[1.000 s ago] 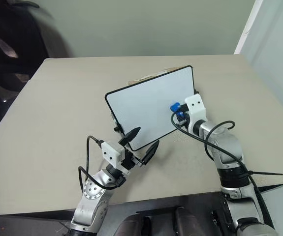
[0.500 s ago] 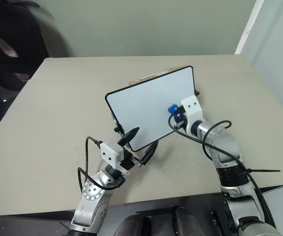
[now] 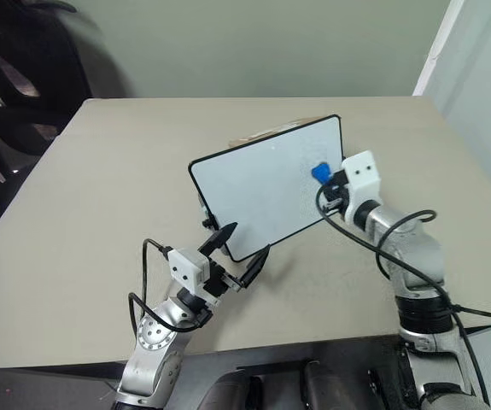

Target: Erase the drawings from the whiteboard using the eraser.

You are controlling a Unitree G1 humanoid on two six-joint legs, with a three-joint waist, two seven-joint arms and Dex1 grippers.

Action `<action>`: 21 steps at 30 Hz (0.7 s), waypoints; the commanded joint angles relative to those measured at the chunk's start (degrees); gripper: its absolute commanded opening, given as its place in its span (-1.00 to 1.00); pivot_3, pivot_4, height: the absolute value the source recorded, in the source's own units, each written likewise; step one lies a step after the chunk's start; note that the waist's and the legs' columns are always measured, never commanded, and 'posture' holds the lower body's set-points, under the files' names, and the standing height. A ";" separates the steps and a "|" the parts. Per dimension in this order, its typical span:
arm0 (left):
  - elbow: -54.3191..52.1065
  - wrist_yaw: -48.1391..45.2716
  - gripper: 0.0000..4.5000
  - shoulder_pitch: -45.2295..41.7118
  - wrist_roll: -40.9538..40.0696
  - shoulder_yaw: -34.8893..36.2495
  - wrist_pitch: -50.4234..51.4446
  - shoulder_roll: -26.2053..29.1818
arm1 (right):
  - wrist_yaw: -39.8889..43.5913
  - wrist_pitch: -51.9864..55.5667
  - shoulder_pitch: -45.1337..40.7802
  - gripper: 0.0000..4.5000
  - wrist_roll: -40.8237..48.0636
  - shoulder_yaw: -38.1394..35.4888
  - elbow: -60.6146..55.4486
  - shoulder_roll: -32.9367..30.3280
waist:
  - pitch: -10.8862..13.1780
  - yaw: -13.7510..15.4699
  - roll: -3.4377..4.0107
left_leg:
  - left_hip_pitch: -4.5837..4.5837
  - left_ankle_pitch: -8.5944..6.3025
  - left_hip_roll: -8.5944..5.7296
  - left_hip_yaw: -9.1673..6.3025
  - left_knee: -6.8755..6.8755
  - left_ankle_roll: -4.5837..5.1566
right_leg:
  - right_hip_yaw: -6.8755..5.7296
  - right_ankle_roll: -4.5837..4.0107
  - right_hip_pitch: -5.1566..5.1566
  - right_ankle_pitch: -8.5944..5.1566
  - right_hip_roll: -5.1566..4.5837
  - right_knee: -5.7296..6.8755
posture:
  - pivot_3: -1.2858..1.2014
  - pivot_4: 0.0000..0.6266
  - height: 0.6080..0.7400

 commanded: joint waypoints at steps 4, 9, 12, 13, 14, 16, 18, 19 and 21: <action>-2.93 0.40 1.00 0.39 -0.15 -0.91 -0.06 -0.29 | -1.19 1.30 3.81 -0.72 0.39 -2.96 -2.83 -1.02 | 0.00 0.06 0.00 | 0.00 -0.05 0.00 0.01 -0.01 -0.01 | 0.00 0.03 -0.02 0.00 0.00 0.02 | 0.03 -0.52 1.00; -3.34 0.76 1.00 0.56 -0.58 0.26 -0.24 0.32 | -1.24 3.68 7.87 -0.72 -0.67 -1.12 -3.52 -2.57 | 0.00 0.07 0.00 | 0.02 -0.07 0.00 0.00 -0.08 -0.03 | -0.01 0.28 -0.04 -0.03 0.00 0.03 | 0.03 -0.52 1.00; -3.08 0.83 1.00 0.36 -0.74 0.49 -0.41 0.51 | -1.22 5.63 10.96 -0.60 -0.68 -1.20 -4.74 -3.90 | 0.00 0.32 0.00 | 0.02 -0.15 0.00 0.00 -0.06 0.00 | -0.01 0.42 -0.01 -0.17 0.00 0.02 | 0.03 -0.52 1.00; -2.84 0.89 1.00 0.18 -0.63 0.50 -0.56 0.46 | -1.20 6.53 12.16 -0.46 -0.70 -1.11 -5.24 -4.43 | 0.00 0.43 0.00 | 0.01 -0.18 0.00 0.01 -0.05 0.02 | -0.01 0.44 -0.01 -0.18 0.00 0.02 | 0.03 -0.52 1.00; -2.50 0.99 1.00 -0.12 -0.37 0.48 -0.75 0.40 | -1.37 7.16 13.71 -0.34 -0.91 -1.29 -5.96 -5.08 | 0.00 0.54 0.00 | 0.01 -0.21 0.00 0.01 -0.03 0.04 | -0.01 0.44 0.02 -0.18 -0.01 0.01 | 0.03 -0.52 1.00; -1.81 1.08 1.00 -0.86 0.26 0.30 -0.95 0.39 | -1.82 8.27 16.43 -0.03 -1.00 -2.73 -7.48 -6.16 | 0.00 0.66 0.00 | 0.02 -0.26 0.00 0.01 0.01 0.07 | -0.01 0.42 0.05 -0.19 -0.01 0.00 | 0.03 -0.52 1.00; -0.90 1.05 1.00 -1.61 0.78 -0.04 -1.00 0.33 | -2.26 9.99 18.56 0.29 -0.67 -4.96 -8.54 -6.92 | 0.00 0.76 0.01 | 0.02 -0.28 0.00 0.01 0.02 0.07 | -0.01 0.44 0.06 -0.22 -0.01 0.00 | 0.03 -0.52 1.00; -0.32 0.99 1.00 -1.96 1.01 -0.24 -1.07 0.27 | -2.44 10.36 19.61 0.43 -0.77 -5.90 -8.79 -7.30 | 0.00 0.80 0.00 | 0.04 -0.28 0.00 0.02 0.02 0.07 | 0.00 0.49 0.07 -0.25 -0.01 0.01 | 0.03 -0.52 1.00; 0.85 0.81 1.00 -2.57 1.39 -0.71 -1.31 0.12 | -2.17 10.56 21.21 0.71 -0.60 -7.04 -9.61 -7.73 | 0.00 0.94 0.00 | 0.09 -0.28 0.00 0.01 0.03 0.07 | -0.01 0.55 0.13 -0.29 -0.01 0.01 | 0.03 -0.52 1.00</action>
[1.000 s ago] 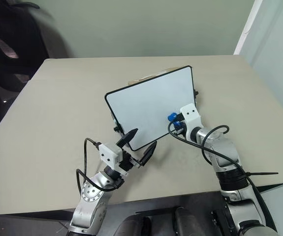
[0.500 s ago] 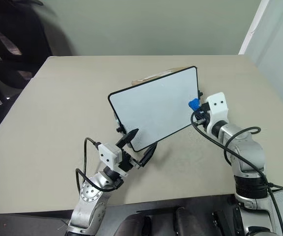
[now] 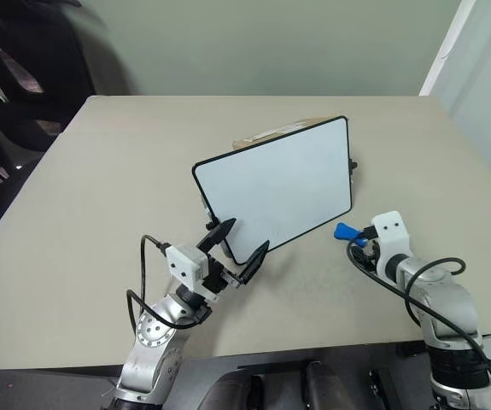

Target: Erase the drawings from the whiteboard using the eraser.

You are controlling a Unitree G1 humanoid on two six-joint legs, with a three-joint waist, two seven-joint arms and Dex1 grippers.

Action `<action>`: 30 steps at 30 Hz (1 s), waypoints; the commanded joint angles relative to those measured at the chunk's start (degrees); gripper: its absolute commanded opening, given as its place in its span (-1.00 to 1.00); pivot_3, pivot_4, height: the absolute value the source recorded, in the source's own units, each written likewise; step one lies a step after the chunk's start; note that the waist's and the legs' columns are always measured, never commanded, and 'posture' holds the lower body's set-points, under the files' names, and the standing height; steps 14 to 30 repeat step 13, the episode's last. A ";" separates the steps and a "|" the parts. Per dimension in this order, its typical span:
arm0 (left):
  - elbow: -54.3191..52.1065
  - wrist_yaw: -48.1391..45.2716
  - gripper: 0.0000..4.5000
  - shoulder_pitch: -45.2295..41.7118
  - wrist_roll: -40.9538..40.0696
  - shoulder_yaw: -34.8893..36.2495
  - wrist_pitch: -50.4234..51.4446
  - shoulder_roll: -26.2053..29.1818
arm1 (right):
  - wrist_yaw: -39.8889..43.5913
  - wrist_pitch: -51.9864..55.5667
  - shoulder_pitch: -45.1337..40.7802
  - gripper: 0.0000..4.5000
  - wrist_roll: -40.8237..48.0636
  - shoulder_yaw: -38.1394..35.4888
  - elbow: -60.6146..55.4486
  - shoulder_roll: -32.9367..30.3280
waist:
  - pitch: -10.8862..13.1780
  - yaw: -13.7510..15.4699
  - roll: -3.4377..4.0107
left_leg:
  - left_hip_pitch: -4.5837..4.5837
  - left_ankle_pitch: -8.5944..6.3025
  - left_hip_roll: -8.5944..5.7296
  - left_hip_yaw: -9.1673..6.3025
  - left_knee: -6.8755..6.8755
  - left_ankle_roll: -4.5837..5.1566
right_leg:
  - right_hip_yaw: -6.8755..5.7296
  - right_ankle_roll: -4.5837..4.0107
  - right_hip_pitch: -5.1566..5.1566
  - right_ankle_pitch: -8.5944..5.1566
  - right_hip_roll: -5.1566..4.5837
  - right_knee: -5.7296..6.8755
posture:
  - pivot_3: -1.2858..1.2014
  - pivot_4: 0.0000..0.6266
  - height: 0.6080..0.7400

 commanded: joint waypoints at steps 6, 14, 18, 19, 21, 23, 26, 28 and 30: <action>2.90 -0.08 1.00 -1.51 2.53 -1.86 -2.63 -1.18 | 4.06 -3.58 4.38 0.98 4.34 -5.82 -10.09 -1.60 | 0.00 0.04 0.00 | 0.00 0.00 0.00 0.01 0.02 0.00 | 0.00 0.17 -0.01 -0.19 0.00 0.03 | 0.03 -0.52 1.00; 4.06 0.15 1.00 -2.25 2.96 -1.64 -3.10 -2.05 | 11.60 -10.94 6.89 0.98 13.69 -9.38 -17.65 -0.82 | 0.00 0.03 0.00 | 0.00 0.01 -0.01 0.03 0.04 -0.01 | 0.00 0.01 0.04 -0.40 0.02 -0.02 | 0.03 -0.52 1.00; 4.06 0.15 1.00 -2.25 2.96 -1.64 -3.10 -2.05 | 11.60 -10.94 6.89 0.98 13.69 -9.38 -17.65 -0.82 | 0.00 0.03 0.00 | 0.00 0.01 -0.01 0.03 0.04 -0.01 | 0.00 0.01 0.04 -0.40 0.02 -0.02 | 0.03 -0.52 1.00; 4.06 0.15 1.00 -2.25 2.96 -1.64 -3.10 -2.05 | 11.60 -10.94 6.89 0.98 13.69 -9.38 -17.65 -0.82 | 0.00 0.03 0.00 | 0.00 0.01 -0.01 0.03 0.04 -0.01 | 0.00 0.01 0.04 -0.40 0.02 -0.02 | 0.03 -0.52 1.00; 4.06 0.15 1.00 -2.25 2.96 -1.64 -3.10 -2.05 | 11.60 -10.94 6.89 0.98 13.69 -9.38 -17.65 -0.82 | 0.00 0.03 0.00 | 0.00 0.01 -0.01 0.03 0.04 -0.01 | 0.00 0.01 0.04 -0.40 0.02 -0.02 | 0.03 -0.52 1.00; 4.06 0.15 1.00 -2.25 2.96 -1.64 -3.10 -2.05 | 11.60 -10.94 6.89 0.98 13.69 -9.38 -17.65 -0.82 | 0.00 0.03 0.00 | 0.00 0.01 -0.01 0.03 0.04 -0.01 | 0.00 0.01 0.04 -0.40 0.02 -0.02 | 0.03 -0.52 1.00; 4.06 0.15 1.00 -2.25 2.96 -1.64 -3.10 -2.05 | 11.60 -10.94 6.89 0.98 13.69 -9.38 -17.65 -0.82 | 0.00 0.03 0.00 | 0.00 0.01 -0.01 0.03 0.04 -0.01 | 0.00 0.01 0.04 -0.40 0.02 -0.02 | 0.03 -0.52 1.00; 4.06 0.15 1.00 -2.25 2.96 -1.64 -3.10 -2.05 | 11.60 -10.94 6.89 0.98 13.69 -9.38 -17.65 -0.82 | 0.00 0.03 0.00 | 0.00 0.01 -0.01 0.03 0.04 -0.01 | 0.00 0.01 0.04 -0.40 0.02 -0.02 | 0.03 -0.52 1.00; 4.06 0.15 1.00 -2.25 2.96 -1.64 -3.10 -2.05 | 11.60 -10.94 6.89 0.98 13.69 -9.38 -17.65 -0.82 | 0.00 0.03 0.00 | 0.00 0.01 -0.01 0.03 0.04 -0.01 | 0.00 0.01 0.04 -0.40 0.02 -0.02 | 0.03 -0.52 1.00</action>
